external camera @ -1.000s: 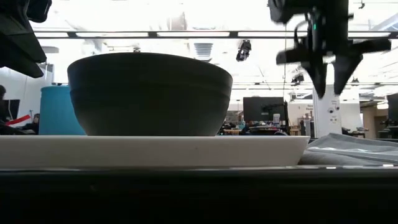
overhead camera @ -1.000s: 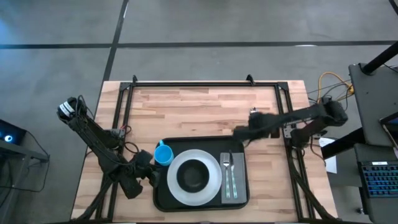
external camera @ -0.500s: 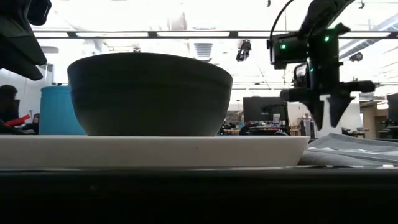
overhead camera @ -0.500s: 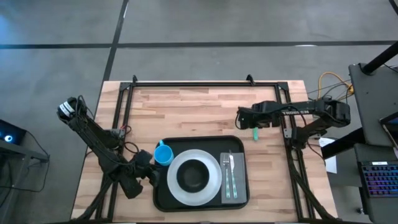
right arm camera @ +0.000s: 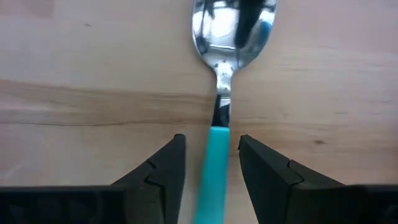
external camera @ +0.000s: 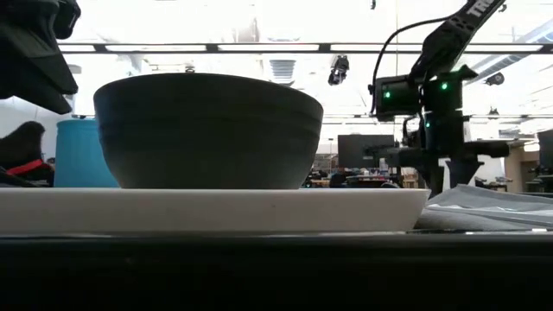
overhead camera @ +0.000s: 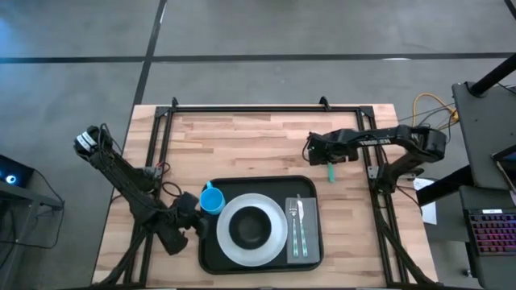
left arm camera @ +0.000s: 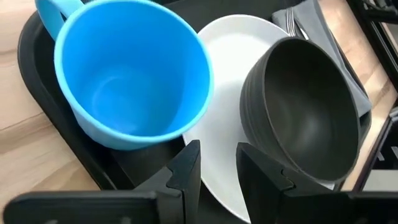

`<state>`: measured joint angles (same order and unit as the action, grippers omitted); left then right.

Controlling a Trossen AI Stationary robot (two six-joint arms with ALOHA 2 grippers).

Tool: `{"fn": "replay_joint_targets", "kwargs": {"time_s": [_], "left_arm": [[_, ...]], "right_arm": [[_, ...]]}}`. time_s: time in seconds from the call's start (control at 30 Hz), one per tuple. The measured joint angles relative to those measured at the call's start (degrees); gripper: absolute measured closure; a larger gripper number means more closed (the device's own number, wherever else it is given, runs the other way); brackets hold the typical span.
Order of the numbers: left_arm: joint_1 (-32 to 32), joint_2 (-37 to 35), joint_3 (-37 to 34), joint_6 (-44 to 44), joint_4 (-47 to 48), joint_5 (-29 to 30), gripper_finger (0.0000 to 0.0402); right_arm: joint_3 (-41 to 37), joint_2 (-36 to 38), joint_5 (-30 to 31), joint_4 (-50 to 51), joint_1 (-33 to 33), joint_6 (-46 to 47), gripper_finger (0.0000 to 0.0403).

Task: Set up tray
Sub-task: Put the spoon on top of the napkin

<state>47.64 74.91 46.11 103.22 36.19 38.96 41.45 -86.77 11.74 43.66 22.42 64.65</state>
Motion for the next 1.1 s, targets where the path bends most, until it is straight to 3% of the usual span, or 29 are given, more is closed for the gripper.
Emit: {"fn": "replay_joint_targets", "kwargs": {"time_s": [0.27,0.57,0.73,0.9,1.1], "left_arm": [[-0.8,0.0,0.0,0.0,0.0,0.0,0.0317],[-0.8,0.0,0.0,0.0,0.0,0.0,0.0317],[-0.8,0.0,0.0,-0.1,0.0,0.0,0.0317],[-0.8,0.0,0.0,-0.1,0.0,0.0,0.0317],[-0.8,0.0,0.0,-0.2,0.0,0.0,0.0317]], "right_arm": [[-0.1,-3.0,0.2,-0.5,0.0,-2.7,0.0276],[-0.2,-2.9,-2.2,-1.3,1.7,-5.1,0.0371],[0.2,-0.9,-3.1,-0.2,0.1,-2.3,0.0366],[2.4,6.0,-2.2,3.1,-6.7,6.8,0.0361],[2.8,14.3,1.1,3.6,-23.9,27.5,0.0368]]}}
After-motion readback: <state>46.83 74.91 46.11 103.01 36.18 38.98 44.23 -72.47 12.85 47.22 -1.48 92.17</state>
